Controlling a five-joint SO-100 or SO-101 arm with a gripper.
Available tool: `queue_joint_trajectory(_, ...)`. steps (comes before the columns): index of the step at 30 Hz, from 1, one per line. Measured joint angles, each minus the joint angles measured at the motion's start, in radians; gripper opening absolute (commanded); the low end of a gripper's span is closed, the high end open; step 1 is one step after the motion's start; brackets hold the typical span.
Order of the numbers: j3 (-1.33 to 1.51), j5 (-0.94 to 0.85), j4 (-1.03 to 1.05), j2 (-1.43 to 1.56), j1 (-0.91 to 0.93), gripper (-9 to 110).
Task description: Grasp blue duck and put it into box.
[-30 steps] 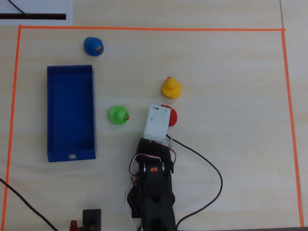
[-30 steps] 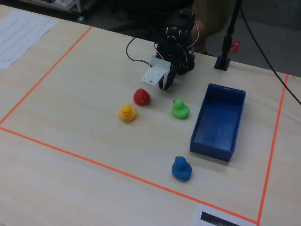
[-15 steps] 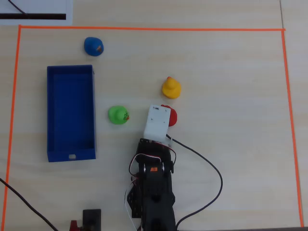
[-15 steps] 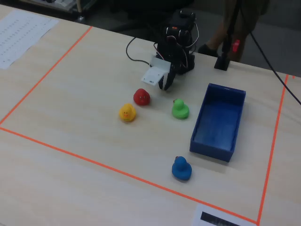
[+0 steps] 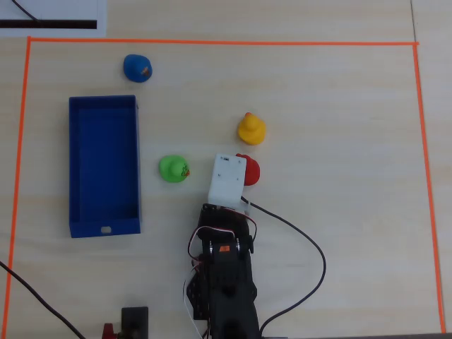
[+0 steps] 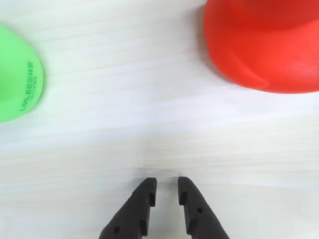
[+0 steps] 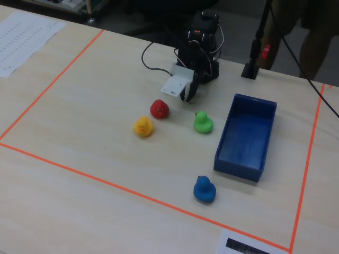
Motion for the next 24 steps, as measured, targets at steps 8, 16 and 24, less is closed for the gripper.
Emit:
queue_joint_trajectory(8,0.0,0.0,0.0,0.0,0.0,3)
queue_joint_trajectory(16,0.0,0.0,0.0,0.0,0.0,0)
queue_joint_trajectory(24,-0.049,-0.061,-0.078,-0.124,0.074,20)
